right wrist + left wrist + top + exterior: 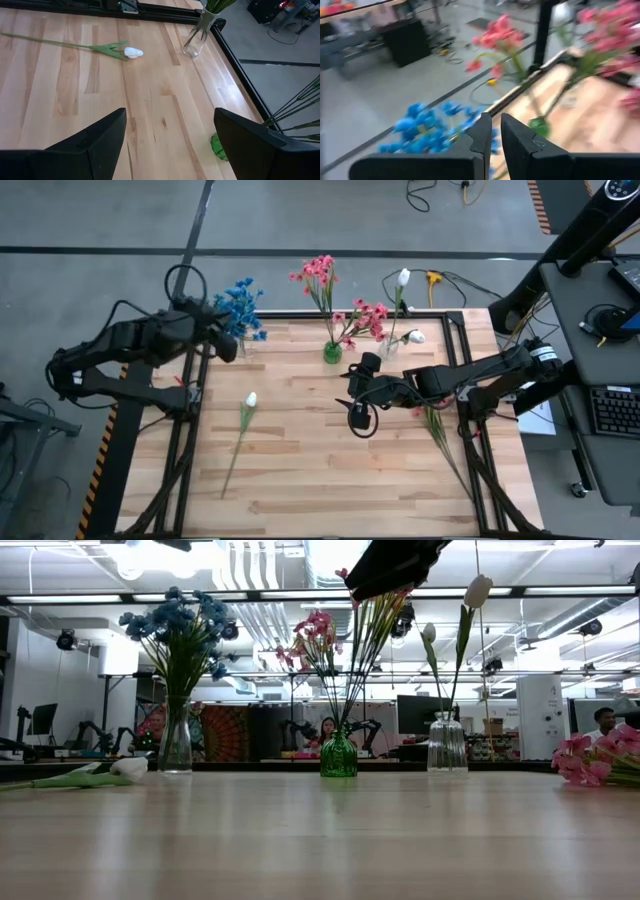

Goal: Sort flowers into vase by color
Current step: Put the white flower into the right transparent vase

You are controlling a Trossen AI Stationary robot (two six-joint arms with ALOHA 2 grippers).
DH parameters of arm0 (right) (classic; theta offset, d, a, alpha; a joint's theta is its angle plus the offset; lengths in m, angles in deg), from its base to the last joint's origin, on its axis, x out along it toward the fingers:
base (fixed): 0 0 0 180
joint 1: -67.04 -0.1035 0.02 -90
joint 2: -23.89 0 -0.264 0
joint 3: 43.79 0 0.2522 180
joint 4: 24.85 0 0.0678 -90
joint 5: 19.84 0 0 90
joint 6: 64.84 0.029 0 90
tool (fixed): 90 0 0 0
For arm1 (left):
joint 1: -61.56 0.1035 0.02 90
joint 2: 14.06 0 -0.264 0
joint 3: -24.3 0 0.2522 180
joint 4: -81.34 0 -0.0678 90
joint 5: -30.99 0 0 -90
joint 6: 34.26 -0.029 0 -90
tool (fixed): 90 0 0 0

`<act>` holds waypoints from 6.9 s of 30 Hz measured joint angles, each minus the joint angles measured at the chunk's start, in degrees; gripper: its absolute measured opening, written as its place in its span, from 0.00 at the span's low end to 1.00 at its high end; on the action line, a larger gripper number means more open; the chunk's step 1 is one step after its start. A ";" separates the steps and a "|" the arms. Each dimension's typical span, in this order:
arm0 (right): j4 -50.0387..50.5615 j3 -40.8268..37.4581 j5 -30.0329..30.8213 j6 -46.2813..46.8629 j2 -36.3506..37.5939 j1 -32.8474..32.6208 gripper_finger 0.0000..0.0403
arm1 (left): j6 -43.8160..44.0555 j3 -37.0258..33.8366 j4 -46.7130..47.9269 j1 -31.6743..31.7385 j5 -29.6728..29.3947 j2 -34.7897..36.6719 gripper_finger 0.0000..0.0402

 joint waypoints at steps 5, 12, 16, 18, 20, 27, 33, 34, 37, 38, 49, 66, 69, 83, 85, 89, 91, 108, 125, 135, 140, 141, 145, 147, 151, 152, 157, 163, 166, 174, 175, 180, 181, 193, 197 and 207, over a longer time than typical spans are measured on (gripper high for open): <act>0.00 0.00 0.00 0.00 0.00 0.00 0.73 | 0.70 5.10 -0.11 -8.96 -0.02 -1.51 0.07; 0.00 0.00 0.00 0.00 0.00 0.00 0.73 | 7.69 11.53 6.64 -23.80 -1.98 -6.95 0.06; 0.02 0.00 0.00 0.46 0.00 0.00 0.73 | 23.65 15.39 21.66 -32.15 -1.91 -10.98 0.05; 0.03 0.00 0.00 0.44 0.00 0.00 0.73 | 34.13 16.17 28.41 -36.09 1.44 -12.88 0.04; 0.05 0.00 -0.02 0.12 0.00 0.00 0.73 | 43.74 16.21 33.98 -39.58 9.25 -14.84 0.04; 0.33 -0.50 -0.04 -1.71 0.00 0.00 0.73 | 61.08 11.39 38.04 -54.24 19.00 -22.13 0.04; 0.26 -0.94 -0.26 -1.92 0.00 0.00 0.73 | 80.95 -0.68 34.72 -57.66 23.68 -24.18 0.04; 0.26 -0.94 -0.26 -1.95 0.00 0.00 0.73 | 83.25 -3.39 32.70 -57.75 24.62 -24.18 0.04; -0.01 -0.94 -0.28 -1.95 0.00 0.00 0.73 | 87.22 -11.83 21.99 -57.33 24.79 -23.80 0.03; 0.01 -0.94 -0.42 -1.95 0.00 0.00 0.73 | 88.00 -14.30 19.46 -56.91 24.13 -23.55 0.03; 0.00 -0.94 -0.48 -1.53 0.00 0.00 0.73 | 96.35 -30.45 11.02 -46.46 25.69 -23.59 0.11; 0.00 -0.94 -0.48 -1.49 0.00 0.00 0.73 | 90.48 -34.38 -0.50 -42.94 26.12 -29.10 0.41; 0.00 -0.94 -0.48 -1.48 0.00 -0.01 0.73 | 89.97 -34.30 -1.51 -42.89 26.14 -30.74 0.41; -0.02 -0.94 -0.46 -0.87 0.00 0.00 0.73 | 86.23 -32.71 -4.81 -41.16 25.93 -39.24 0.15; -0.02 -0.94 -0.48 -0.87 0.00 0.00 0.73 | 85.91 -32.52 -4.99 -41.16 25.18 -39.01 0.06; -0.02 -0.94 -0.47 -0.87 0.00 -0.02 0.73 | 84.90 -32.67 -4.06 -41.08 24.46 -38.18 0.02; 0.00 -0.94 -0.46 -0.87 0.00 -0.02 0.73 | 84.83 -32.67 -3.98 -41.08 24.44 -37.74 0.02; 0.97 -4.54 -4.05 2.00 0.00 -0.15 0.73 | 59.07 -32.62 -18.61 -41.23 7.43 -19.13 0.00; -47.39 -24.09 -10.99 -2.98 -2.09 -0.15 0.73 | -3.48 -33.44 -55.61 -40.05 0.70 -12.53 0.00; -60.89 -24.06 -13.09 -4.15 -8.14 -0.40 0.73 | -17.61 -41.33 -80.34 -32.43 9.26 -17.04 0.00; -71.95 -24.06 -16.44 -4.58 -11.98 -0.79 0.73 | -21.52 -47.17 -96.77 -28.11 14.29 -20.11 0.00; -73.99 -24.00 -16.68 -4.61 -12.71 -0.88 0.73 | -21.61 -48.19 -98.90 -27.40 14.45 -20.57 0.00; -78.93 -22.81 -16.81 -5.22 -14.95 -1.18 0.73 | -21.58 -50.34 -101.35 -25.25 14.51 -22.04 0.00; -79.53 -22.12 -16.75 -5.65 -15.78 -1.18 0.73 | -21.41 -50.48 -102.38 -24.50 14.54 -23.04 0.00; -80.48 -19.12 -16.52 -5.73 -17.50 -1.14 0.73 | -21.51 -50.06 -102.92 -24.29 14.74 -25.15 0.00; -80.67 -18.28 -16.52 -6.01 -18.08 -1.14 0.73 | -21.60 -49.78 -102.75 -24.29 15.23 -25.67 0.00; -79.26 -15.08 -16.48 -6.34 -20.43 -1.14 0.72 | -22.80 -46.91 -102.86 -24.18 16.35 -29.03 0.00; -78.32 -13.75 -16.41 -6.54 -21.31 -1.14 0.58 | -23.61 -45.43 -102.73 -24.18 16.18 -30.93 0.00; -78.49 -13.75 -16.40 -7.16 -21.31 -1.14 0.46 | -23.61 -45.31 -102.80 -24.18 16.17 -31.20 0.00; -78.55 -13.75 -16.39 -8.87 -21.31 -1.40 0.18 | -22.79 -45.47 -103.06 -24.16 16.06 -30.40 0.00; -78.55 -13.75 -16.40 -9.02 -21.31 -1.40 0.15 | -22.16 -45.47 -103.08 -24.16 16.03 -30.39 0.00; -78.53 -13.75 -16.37 -8.83 -21.31 -1.40 0.04 | -20.39 -45.41 -102.98 -24.14 15.35 -30.39 0.05; -78.49 -13.75 -16.37 -8.81 -21.31 -1.40 0.03 | -20.05 -45.41 -102.87 -24.14 15.35 -30.39 0.08; -65.81 -13.77 -16.22 -4.52 -15.11 -1.40 0.02 | -19.20 -45.41 -98.89 -24.14 15.02 -30.07 0.48; -48.61 -12.35 -13.12 -2.63 -8.17 -1.42 0.02 | -16.98 -45.41 -94.21 -24.14 15.03 -28.70 0.53; -17.96 -9.86 3.70 1.10 10.16 -3.20 0.02 | -16.50 -43.81 -82.34 -24.14 14.95 -22.70 0.53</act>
